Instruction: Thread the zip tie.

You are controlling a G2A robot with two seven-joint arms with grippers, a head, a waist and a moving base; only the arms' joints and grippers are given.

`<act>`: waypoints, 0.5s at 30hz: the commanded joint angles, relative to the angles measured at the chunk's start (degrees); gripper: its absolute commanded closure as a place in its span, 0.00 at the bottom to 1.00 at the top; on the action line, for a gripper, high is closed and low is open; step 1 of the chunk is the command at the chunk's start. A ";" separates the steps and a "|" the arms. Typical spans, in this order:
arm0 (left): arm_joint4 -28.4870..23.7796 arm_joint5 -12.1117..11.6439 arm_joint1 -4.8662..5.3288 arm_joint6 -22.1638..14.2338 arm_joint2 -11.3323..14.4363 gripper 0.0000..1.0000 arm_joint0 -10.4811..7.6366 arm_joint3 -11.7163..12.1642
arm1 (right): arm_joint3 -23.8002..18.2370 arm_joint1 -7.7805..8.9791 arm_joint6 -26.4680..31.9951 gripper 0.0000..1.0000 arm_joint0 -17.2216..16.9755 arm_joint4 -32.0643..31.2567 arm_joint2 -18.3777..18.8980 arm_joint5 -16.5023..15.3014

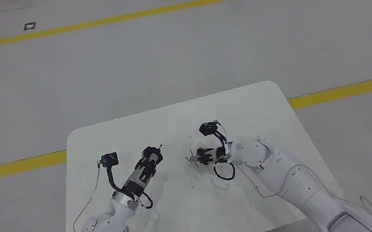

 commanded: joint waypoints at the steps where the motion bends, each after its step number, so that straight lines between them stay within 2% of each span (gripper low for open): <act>1: 0.00 0.00 0.00 0.00 0.00 1.00 0.00 0.00 | -0.15 0.00 -0.13 0.76 0.07 -0.60 -0.17 0.45; 15: 0.00 0.00 0.00 0.00 0.00 1.00 0.00 0.00 | -0.16 -0.23 -0.08 0.78 0.96 -2.21 -1.62 2.17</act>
